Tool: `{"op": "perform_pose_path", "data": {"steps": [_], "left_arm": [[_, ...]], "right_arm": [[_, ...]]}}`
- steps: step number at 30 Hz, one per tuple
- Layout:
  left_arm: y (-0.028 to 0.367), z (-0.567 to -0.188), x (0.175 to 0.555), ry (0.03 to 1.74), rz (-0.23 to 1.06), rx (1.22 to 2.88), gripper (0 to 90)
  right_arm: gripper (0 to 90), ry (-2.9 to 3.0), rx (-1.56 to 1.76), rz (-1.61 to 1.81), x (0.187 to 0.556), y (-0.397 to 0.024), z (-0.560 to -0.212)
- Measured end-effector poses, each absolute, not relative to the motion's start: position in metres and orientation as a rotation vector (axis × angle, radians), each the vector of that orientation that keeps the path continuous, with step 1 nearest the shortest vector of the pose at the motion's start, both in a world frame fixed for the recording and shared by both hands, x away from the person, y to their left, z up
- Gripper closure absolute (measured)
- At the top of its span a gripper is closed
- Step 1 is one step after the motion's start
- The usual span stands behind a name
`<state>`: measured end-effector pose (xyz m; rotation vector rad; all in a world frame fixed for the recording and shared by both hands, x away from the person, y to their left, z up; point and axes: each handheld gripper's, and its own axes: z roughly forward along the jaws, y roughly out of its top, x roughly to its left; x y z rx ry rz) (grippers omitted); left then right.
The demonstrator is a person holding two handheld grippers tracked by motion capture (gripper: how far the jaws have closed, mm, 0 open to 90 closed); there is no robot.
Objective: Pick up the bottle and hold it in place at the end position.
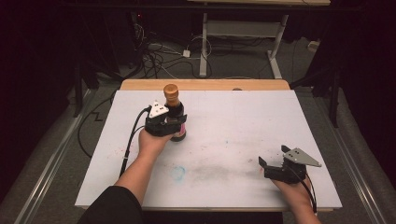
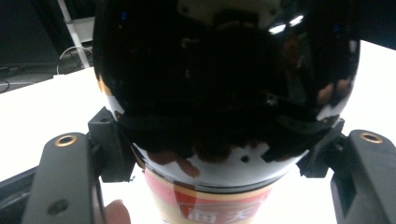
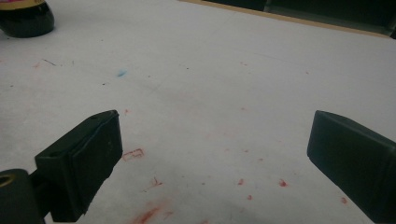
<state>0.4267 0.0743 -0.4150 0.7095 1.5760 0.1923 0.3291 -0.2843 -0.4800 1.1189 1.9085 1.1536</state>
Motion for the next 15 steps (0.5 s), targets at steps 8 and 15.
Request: {"op": "perform_pose_path", "data": {"steps": [8,15], "left_arm": [[0.0762,-0.4137,0.4256,1.574,0.187,0.721,28.7],[0.0716,-0.4071,0.4176,1.554,0.161,0.730,28.8]], "right_arm": [[4.0,1.908,1.121,1.153,0.3292,-0.2845,-0.4799],[4.0,1.905,1.123,1.155,0.3291,-0.2847,-0.4799]]}}
